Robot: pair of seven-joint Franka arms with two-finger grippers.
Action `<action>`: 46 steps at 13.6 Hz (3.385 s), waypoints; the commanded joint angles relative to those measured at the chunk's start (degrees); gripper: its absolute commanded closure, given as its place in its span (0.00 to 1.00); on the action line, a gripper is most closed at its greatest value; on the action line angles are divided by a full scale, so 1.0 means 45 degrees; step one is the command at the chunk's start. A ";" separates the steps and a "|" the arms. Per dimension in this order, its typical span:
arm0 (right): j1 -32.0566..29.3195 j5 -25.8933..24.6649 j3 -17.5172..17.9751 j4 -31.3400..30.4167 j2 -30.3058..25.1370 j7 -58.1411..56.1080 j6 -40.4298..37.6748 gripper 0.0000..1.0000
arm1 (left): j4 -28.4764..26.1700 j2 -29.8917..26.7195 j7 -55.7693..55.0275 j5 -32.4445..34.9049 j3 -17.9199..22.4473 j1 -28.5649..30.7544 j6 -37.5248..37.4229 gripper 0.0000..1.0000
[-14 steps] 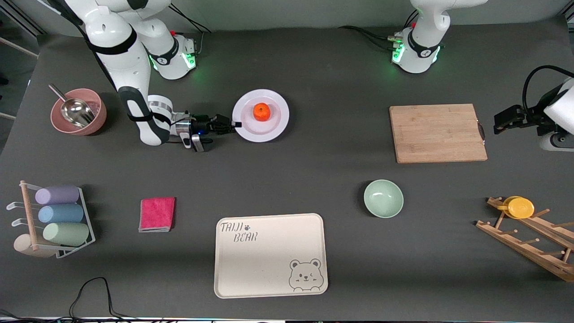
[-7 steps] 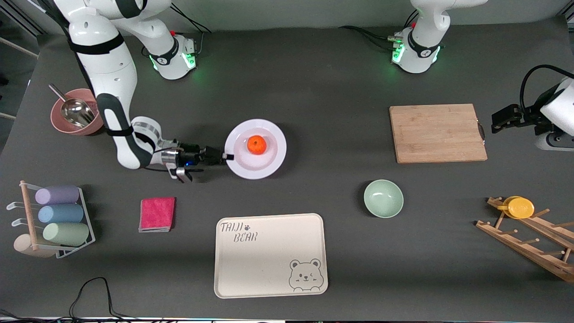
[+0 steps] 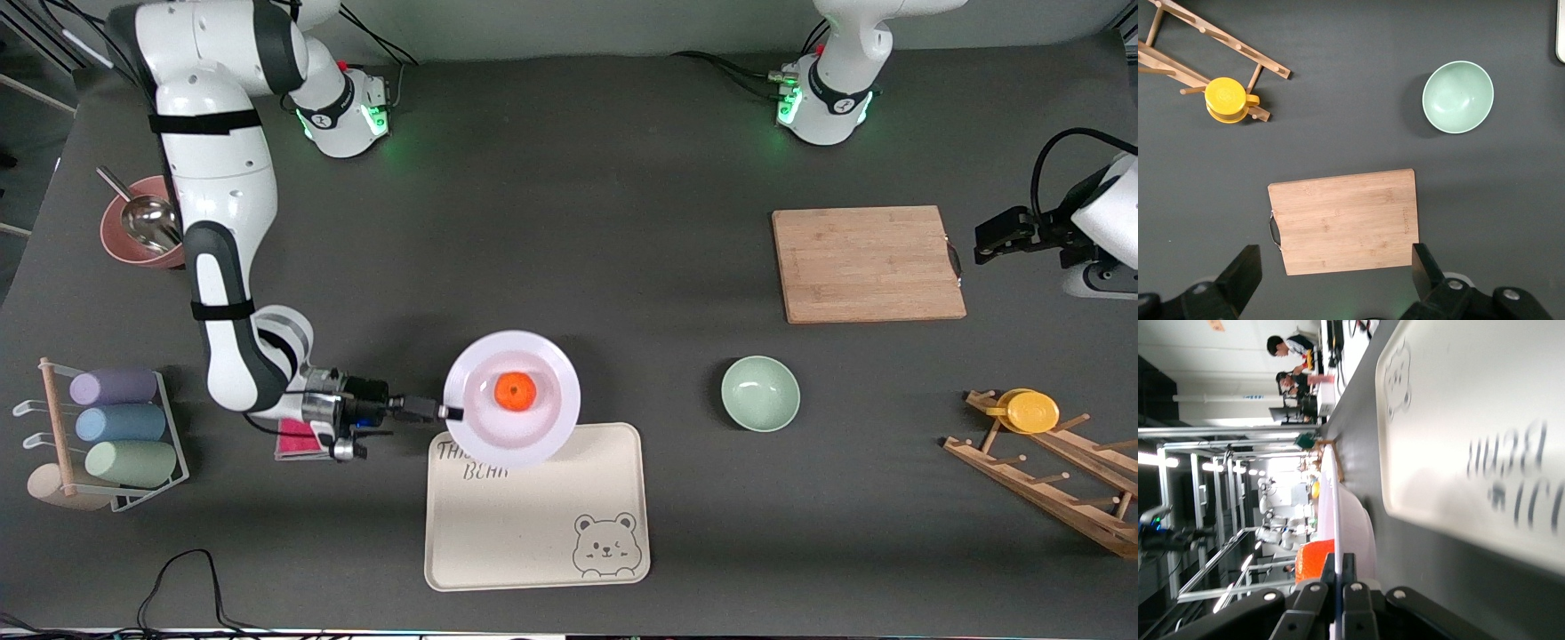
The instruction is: Place orange and plate with both arms
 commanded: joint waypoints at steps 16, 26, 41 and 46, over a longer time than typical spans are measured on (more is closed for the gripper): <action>-0.1241 0.1831 0.0859 0.7257 0.5294 0.0551 0.2361 1.00 | 0.0107 -0.0115 0.0082 -0.0307 0.0605 -0.0573 -0.0131 0.00; -0.1261 0.1715 0.0704 0.7159 0.5060 0.0649 0.2400 0.00 | -0.0010 -0.0115 0.0238 -0.0502 0.0585 -0.0554 -0.0092 0.00; -0.0031 -0.9276 -0.1387 0.1696 -0.1127 0.3442 0.2381 0.00 | 0.0048 -0.0115 0.0140 -0.0483 0.0605 -0.0554 -0.0228 0.00; 0.2538 -1.1622 -0.3858 -0.0454 -0.2906 0.3716 0.2361 0.00 | 0.0048 -0.0115 0.0160 -0.0483 0.0605 -0.0554 -0.0248 0.00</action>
